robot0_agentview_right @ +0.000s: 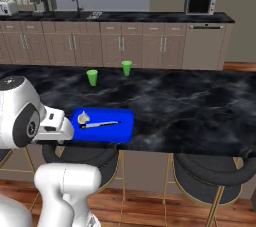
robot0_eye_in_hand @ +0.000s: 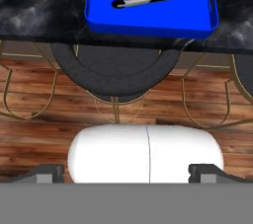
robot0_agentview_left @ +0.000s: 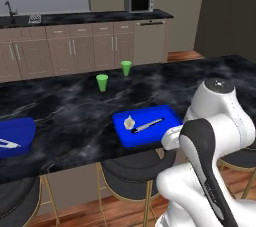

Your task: Gather the onion and garlic from the fridge and place them on a tray on the dining counter. Then gather the fishs from the fridge and place them on the other tray.

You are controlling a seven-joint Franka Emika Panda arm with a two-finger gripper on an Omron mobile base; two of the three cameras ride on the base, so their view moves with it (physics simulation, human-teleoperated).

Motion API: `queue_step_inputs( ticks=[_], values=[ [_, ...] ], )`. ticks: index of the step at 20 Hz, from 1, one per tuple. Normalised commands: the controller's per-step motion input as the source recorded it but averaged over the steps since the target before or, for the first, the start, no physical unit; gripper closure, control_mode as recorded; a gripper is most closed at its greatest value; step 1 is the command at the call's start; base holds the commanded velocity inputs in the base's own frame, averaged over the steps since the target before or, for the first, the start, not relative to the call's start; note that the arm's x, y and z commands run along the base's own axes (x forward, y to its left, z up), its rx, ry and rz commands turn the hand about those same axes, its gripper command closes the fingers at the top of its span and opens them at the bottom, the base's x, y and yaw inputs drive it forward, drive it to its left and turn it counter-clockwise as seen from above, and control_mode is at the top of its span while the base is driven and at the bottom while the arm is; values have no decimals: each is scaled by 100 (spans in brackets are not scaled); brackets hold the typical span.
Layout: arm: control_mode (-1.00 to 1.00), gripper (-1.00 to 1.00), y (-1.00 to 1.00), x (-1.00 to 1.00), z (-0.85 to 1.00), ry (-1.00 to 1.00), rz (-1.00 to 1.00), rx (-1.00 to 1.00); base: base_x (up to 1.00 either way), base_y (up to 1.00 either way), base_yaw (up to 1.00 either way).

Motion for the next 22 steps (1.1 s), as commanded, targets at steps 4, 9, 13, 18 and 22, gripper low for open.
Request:
queue_step_inputs(
  ticks=[4,9,13,18,22],
  values=[
    [-100,-100,-2,-1,-2,1,0,0,0,0,0],
    [-100,-100,0,0,-2,0,0,0,0,0,0],
    [100,-100,0,0,0,0,0,0,-26,22,0],
    [100,-100,0,0,0,0,0,0,-27,80,11],
    [100,-100,0,0,0,0,0,0,-12,88,33]
  ],
)
